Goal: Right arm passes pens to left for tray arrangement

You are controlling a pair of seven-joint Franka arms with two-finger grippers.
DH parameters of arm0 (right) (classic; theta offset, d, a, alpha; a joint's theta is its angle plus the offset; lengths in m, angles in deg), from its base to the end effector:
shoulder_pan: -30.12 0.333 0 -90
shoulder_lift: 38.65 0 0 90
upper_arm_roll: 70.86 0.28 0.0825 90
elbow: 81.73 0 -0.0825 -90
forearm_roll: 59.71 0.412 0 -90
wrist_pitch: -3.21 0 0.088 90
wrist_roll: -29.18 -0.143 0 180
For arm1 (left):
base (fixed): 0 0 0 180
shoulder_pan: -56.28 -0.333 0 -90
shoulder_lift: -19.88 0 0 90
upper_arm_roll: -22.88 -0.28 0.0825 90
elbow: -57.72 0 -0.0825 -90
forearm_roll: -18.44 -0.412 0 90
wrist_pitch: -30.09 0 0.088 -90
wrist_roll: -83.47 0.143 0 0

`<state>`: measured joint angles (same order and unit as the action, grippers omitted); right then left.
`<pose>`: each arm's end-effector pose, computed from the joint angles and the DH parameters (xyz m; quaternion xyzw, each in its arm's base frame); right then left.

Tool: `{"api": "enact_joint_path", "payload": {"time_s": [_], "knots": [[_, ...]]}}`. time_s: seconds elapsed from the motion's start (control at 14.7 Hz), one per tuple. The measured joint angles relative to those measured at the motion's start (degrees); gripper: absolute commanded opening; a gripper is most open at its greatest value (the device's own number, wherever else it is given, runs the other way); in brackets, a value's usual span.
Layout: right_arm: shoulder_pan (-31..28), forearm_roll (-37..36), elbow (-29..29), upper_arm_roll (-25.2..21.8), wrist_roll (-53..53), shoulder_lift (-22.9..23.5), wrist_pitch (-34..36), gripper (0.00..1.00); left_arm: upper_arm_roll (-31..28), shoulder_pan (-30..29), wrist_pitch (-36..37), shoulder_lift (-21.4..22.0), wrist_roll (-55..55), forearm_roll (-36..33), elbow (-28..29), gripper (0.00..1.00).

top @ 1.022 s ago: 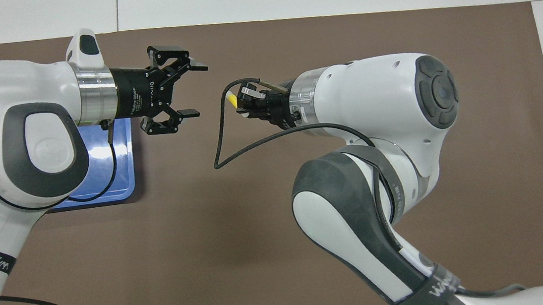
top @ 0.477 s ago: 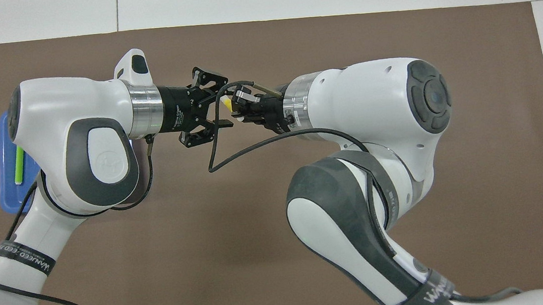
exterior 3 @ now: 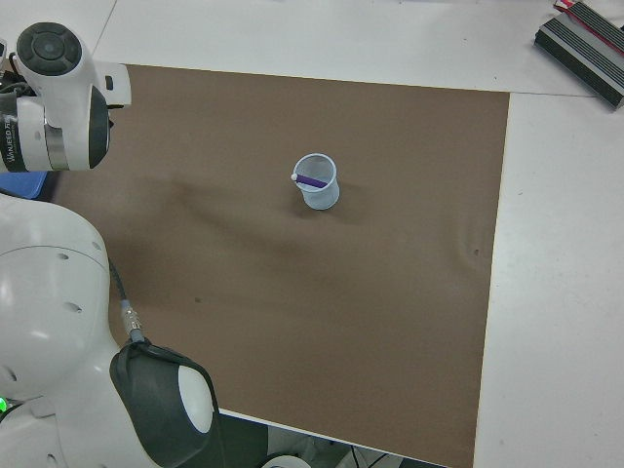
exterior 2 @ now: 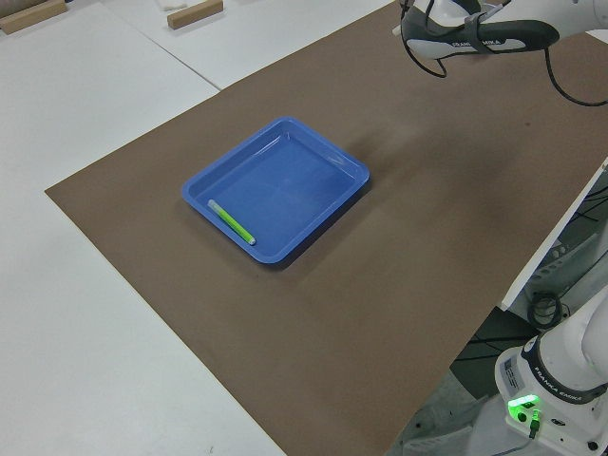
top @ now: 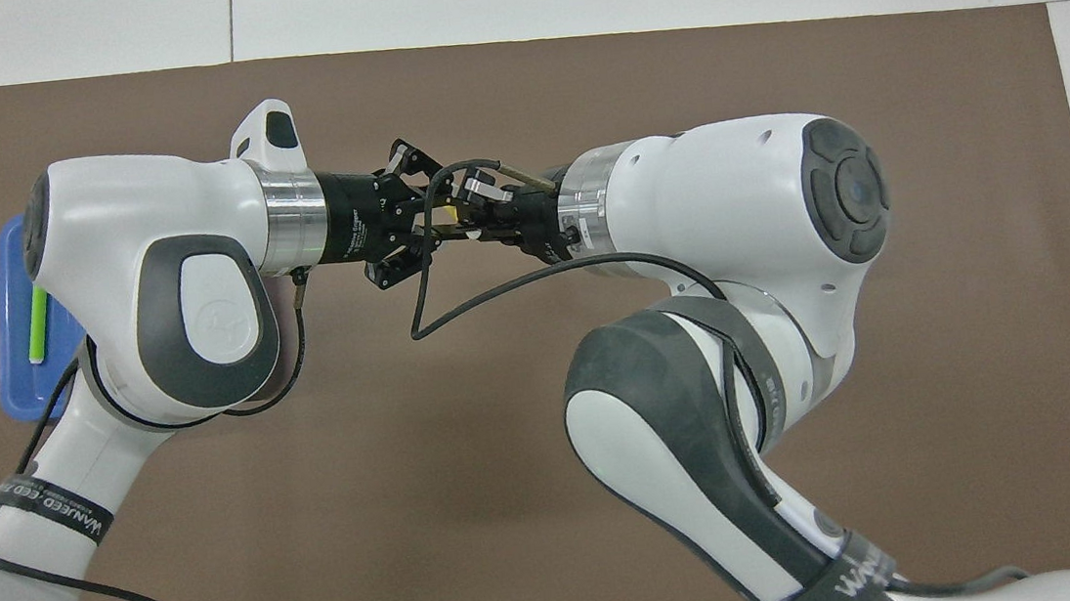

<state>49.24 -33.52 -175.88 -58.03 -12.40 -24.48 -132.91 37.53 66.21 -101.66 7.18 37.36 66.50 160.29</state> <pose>0.6006 0.3798 0.4560 -0.9246 0.2081 -0.0578 0.3139 0.6079 -0.3091 0.3957 0.8343 0.3927 -0.1060 0.3722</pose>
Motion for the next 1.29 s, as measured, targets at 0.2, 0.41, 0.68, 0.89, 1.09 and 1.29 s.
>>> {"api": "enact_joint_path", "payload": {"time_s": [0.2,0.41,0.68,0.89,1.09,1.29], "knots": [[0.00,0.00,0.00,-0.08,0.00,0.00,0.00,0.23,-0.08,0.00,-0.09,0.00,0.00,0.00,0.00,0.17],[0.00,-0.01,0.00,-0.17,0.00,0.00,0.00,0.23,-0.06,0.00,-0.11,0.00,-0.01,0.01,0.00,0.02],[0.00,-0.01,0.00,-0.17,0.00,0.00,0.00,0.23,-0.04,0.01,-0.12,0.00,-0.01,0.01,0.00,0.00],[0.00,-0.02,0.00,-0.17,0.00,0.00,0.00,0.23,-0.06,0.01,-0.16,0.00,-0.01,0.02,0.00,0.00],[-0.21,-2.20,0.02,-0.41,0.00,0.00,0.82,0.50,-0.17,-0.01,-0.19,0.00,0.00,0.02,0.00,0.00],[-1.58,-5.32,0.47,-0.64,0.42,-0.18,4.30,0.57,-0.40,-0.56,-0.18,0.01,0.12,0.01,-0.02,0.00]]}}
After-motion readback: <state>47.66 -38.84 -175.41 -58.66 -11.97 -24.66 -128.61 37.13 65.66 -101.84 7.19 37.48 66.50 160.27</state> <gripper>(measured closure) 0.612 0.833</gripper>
